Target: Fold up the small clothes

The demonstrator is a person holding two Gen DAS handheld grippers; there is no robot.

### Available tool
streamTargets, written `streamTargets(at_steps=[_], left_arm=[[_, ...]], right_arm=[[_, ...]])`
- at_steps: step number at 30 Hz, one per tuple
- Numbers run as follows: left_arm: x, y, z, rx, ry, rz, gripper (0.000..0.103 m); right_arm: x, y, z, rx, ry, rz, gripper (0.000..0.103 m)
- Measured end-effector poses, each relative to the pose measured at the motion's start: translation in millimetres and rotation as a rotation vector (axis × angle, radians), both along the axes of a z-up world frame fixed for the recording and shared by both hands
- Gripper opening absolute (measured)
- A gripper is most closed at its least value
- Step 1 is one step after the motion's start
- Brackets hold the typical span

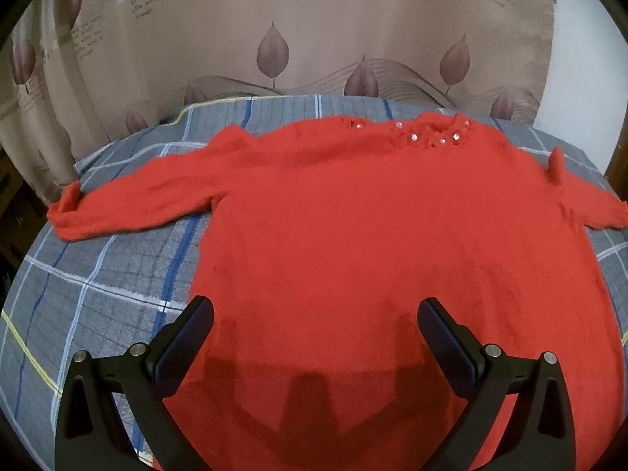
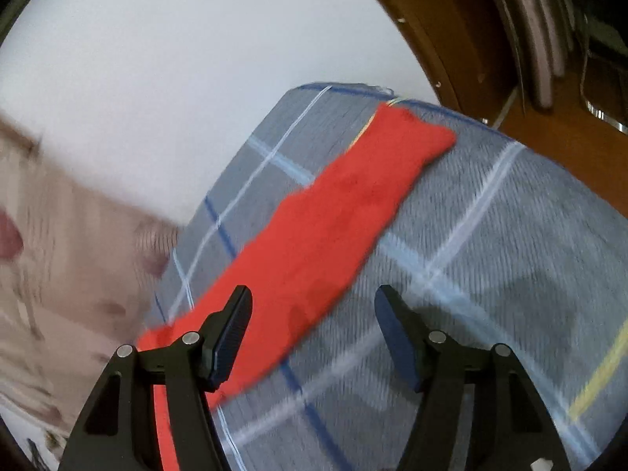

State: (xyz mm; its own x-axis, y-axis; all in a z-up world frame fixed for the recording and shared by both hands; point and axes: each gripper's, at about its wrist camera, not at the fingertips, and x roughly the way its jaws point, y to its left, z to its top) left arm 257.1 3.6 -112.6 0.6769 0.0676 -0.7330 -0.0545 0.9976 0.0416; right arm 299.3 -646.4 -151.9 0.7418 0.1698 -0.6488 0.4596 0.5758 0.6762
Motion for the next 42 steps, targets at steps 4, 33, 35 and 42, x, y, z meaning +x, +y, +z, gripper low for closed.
streamTargets(at_steps=[4, 33, 35, 42], left_arm=[[3.1, 0.0, -3.0, -0.003, 0.018, 0.004, 0.103], [-37.0, 152.4, 23.3, -0.255, -0.134, 0.22, 0.103], [-37.1, 157.3, 16.7, -0.243, -0.133, 0.224, 0.103], [-33.0, 165.8, -1.9, -0.321, -0.081, 0.213, 0.103]], right_arm=[[16.2, -21.3, -9.7, 0.105, -0.046, -0.054, 0.062], [106.7, 536.6, 52.5, -0.051, -0.178, 0.845, 0.005], [100.5, 559.1, 39.2, -0.057, -0.159, 0.879, 0.005], [91.3, 578.6, 31.7, -0.161, -0.163, 0.908, 0.005]])
